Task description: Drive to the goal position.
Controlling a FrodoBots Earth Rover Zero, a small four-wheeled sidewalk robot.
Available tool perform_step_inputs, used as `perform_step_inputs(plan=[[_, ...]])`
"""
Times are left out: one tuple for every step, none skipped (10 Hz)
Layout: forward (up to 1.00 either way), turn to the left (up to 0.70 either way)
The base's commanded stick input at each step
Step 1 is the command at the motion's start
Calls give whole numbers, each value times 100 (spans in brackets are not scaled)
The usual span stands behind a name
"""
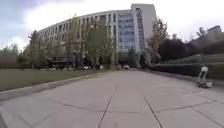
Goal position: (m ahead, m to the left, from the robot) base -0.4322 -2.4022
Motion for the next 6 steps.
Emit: perform_step_inputs(plan=[[-70, 0], [-70, 0], [-70, 0], [-70, 0], [-70, 0], [-70, 0]])
